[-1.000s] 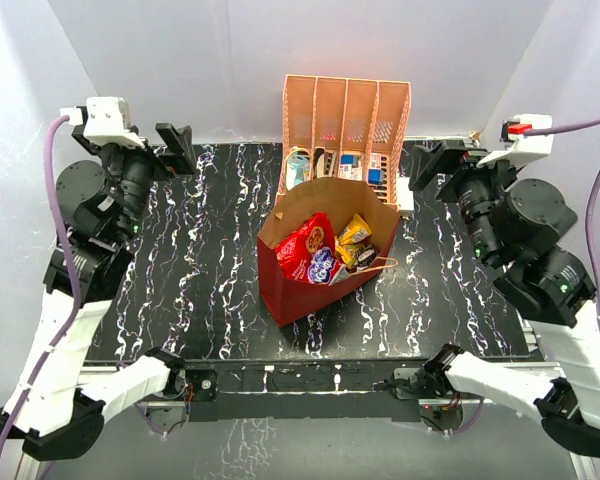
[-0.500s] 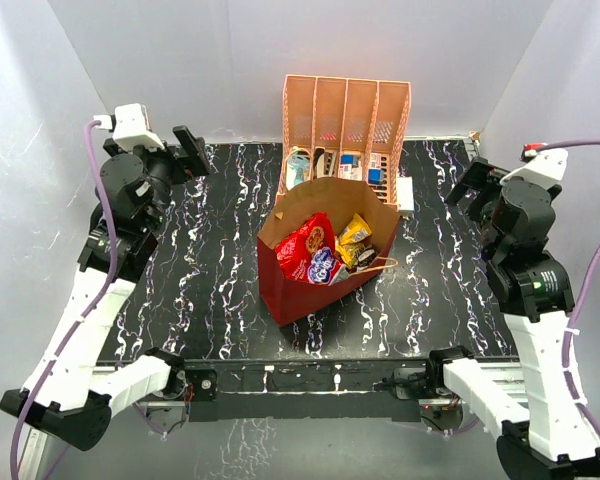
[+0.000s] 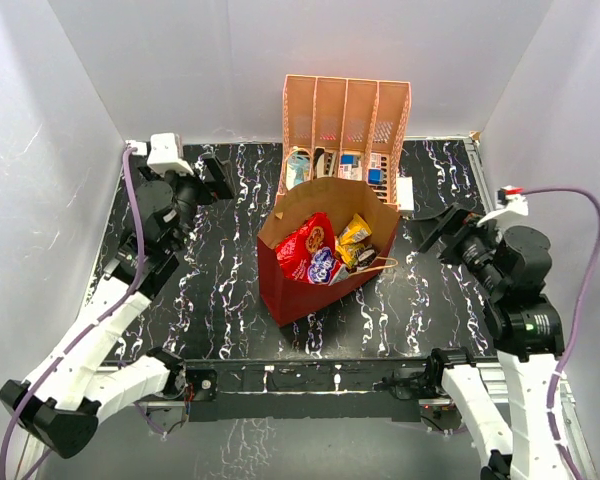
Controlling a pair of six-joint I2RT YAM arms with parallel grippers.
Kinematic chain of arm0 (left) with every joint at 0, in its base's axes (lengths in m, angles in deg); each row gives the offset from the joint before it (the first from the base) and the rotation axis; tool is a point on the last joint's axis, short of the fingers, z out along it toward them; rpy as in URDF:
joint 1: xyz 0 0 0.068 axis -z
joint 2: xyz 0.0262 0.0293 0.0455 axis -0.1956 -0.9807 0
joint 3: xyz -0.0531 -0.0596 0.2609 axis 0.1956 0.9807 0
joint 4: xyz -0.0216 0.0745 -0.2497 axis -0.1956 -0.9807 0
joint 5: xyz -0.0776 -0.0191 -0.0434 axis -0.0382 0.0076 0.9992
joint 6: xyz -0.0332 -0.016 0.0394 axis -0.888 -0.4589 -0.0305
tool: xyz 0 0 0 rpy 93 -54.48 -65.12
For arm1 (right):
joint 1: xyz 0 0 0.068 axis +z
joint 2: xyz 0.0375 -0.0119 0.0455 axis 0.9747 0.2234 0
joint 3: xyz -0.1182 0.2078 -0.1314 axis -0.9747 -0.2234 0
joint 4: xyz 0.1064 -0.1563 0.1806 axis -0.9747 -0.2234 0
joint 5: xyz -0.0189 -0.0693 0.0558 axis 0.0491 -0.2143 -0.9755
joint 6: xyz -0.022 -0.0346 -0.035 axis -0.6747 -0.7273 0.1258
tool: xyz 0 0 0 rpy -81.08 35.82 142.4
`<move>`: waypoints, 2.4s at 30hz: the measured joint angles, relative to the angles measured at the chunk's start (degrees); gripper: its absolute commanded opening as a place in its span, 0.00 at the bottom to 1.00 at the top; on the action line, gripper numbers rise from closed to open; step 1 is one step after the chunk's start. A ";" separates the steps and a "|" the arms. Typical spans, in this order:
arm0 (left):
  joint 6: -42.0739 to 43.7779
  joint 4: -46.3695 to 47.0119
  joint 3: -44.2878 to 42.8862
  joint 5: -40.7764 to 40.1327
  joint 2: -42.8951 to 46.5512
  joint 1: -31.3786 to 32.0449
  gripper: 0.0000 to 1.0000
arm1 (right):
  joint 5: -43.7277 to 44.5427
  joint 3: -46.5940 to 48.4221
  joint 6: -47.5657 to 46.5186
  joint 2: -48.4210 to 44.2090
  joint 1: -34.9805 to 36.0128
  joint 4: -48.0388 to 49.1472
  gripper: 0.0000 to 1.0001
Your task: Take the snacks out of the paper bag
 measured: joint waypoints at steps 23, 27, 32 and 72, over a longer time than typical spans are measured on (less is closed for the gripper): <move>7.61 11.91 8.50 -13.68 8.33 9.81 0.98 | -22.56 -3.48 21.94 10.73 1.53 7.54 0.98; 7.85 12.00 9.40 -14.03 8.04 9.84 0.98 | -17.20 -1.73 21.18 13.53 5.88 1.84 0.98; 7.96 12.28 9.46 -14.19 7.63 9.84 0.98 | -13.60 0.15 20.09 18.88 13.31 -4.44 0.98; 7.91 12.44 10.23 -13.94 3.87 9.84 0.98 | 0.66 -6.16 46.66 -1.73 25.62 -0.04 0.52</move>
